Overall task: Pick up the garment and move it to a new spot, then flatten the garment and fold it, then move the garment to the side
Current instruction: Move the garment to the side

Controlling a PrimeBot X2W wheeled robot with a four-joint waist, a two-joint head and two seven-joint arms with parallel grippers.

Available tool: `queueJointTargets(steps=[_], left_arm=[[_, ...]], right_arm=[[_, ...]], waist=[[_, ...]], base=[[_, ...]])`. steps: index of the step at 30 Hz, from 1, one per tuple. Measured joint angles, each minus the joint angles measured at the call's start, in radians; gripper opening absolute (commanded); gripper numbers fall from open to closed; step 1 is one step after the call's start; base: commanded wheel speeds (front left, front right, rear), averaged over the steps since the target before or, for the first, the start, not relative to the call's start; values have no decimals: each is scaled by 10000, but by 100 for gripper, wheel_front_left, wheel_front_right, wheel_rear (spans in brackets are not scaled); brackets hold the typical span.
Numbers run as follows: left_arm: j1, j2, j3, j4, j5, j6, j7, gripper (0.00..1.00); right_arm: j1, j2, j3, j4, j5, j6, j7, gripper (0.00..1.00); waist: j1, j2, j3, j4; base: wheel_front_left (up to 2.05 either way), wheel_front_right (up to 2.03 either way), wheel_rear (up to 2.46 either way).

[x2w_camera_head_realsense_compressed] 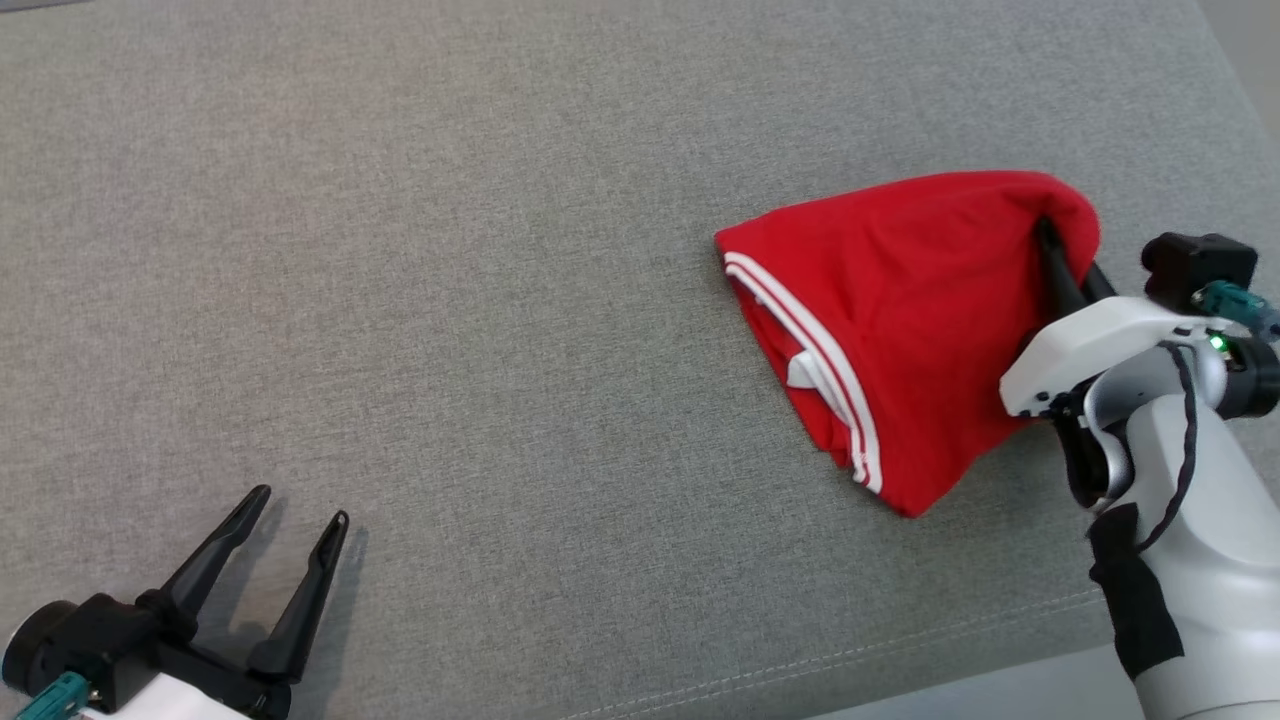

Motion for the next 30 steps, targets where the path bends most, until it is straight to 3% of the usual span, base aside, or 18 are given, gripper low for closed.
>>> queueJointTargets(steps=[14, 23, 24, 25, 26, 27, 30], left_arm=[[-29, 771, -219, -775, 21, 0, 0, 100], [-35, 1045, -276, -932, 4, 0, 0, 100], [-35, 1062, -274, -949, 4, 0, 0, 100], [-35, 1068, -268, -963, 4, 0, 0, 100], [-35, 1068, -265, -968, 4, 0, 0, 100], [-35, 1068, -257, -974, 4, 0, 0, 100], [-38, 1062, -249, -1001, 4, 0, 0, 100]], right_arm=[[-731, 75, -3875, -2349, -3099, 0, 1214, 0], [-782, 96, -4949, -3854, -3653, 0, 2261, 0], [-775, 96, -4974, -3944, -3653, 0, 2303, 4], [-766, 119, -5055, -4073, -3649, 0, 2316, 33], [-763, 123, -5127, -4153, -3651, 0, 2318, 71], [-748, 107, -5148, -4211, -3666, 0, 2362, 100], [-667, 123, -5206, -4447, -3764, 0, 2368, 100]], waist=[[0, 0, 958, 600], [0, 0, 1316, 898], [0, -1, 1335, 915], [-1, 0, 1353, 930], [0, 0, 1364, 939], [0, 0, 1367, 941], [0, 0, 1345, 935]], base=[[0, 0, 0], [0, 0, 0], [0, 0, 0], [0, 0, 0], [0, 0, 0], [0, 0, 0], [0, 0, 0]])
